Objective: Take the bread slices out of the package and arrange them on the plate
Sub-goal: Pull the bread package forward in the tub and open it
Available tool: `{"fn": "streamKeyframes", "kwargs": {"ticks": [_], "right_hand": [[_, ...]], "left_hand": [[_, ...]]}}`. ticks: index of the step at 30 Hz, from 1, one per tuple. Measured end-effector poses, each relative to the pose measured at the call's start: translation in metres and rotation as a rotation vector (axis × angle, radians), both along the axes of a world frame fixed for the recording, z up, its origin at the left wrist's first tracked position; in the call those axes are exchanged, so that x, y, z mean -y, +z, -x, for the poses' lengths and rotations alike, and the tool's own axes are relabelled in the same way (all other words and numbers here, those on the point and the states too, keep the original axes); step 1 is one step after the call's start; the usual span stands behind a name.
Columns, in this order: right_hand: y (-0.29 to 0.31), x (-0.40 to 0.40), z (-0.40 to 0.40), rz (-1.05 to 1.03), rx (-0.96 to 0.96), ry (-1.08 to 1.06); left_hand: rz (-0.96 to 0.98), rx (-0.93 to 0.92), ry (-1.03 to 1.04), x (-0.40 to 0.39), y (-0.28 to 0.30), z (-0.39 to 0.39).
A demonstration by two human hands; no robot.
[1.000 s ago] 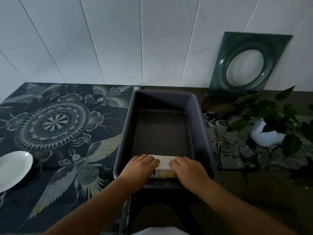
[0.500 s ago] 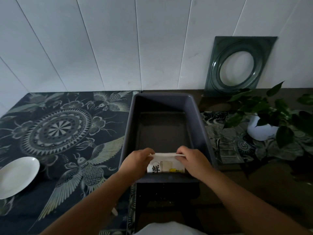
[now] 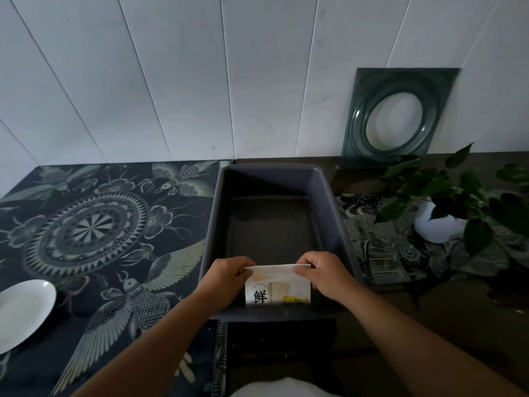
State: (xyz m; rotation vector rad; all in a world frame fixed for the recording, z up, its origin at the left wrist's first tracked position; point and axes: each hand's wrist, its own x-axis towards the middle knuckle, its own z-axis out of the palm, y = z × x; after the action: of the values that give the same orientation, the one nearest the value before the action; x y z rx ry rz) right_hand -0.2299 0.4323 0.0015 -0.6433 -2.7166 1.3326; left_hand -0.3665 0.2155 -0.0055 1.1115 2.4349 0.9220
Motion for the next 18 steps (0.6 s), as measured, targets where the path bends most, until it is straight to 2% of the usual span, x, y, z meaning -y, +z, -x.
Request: {"fn": "streamKeyframes", "kwargs": {"ticks": [3, 9, 13, 18], "right_hand": [[-0.001, 0.001, 0.001, 0.039, -0.014, -0.011], [-0.003, 0.004, -0.001, 0.128, -0.004, -0.054], [0.003, 0.007, -0.005, -0.077, -0.049, 0.033], [0.012, 0.009, -0.019, -0.265, 0.002, 0.249]], "left_hand": [[-0.022, -0.077, -0.035, 0.001, -0.002, 0.0], [-0.081, -0.406, -0.203, -0.003, -0.003, -0.004], [-0.092, -0.551, -0.284, -0.001, 0.005, -0.003], [-0.137, -0.527, -0.312, 0.008, 0.007, -0.004]]}}
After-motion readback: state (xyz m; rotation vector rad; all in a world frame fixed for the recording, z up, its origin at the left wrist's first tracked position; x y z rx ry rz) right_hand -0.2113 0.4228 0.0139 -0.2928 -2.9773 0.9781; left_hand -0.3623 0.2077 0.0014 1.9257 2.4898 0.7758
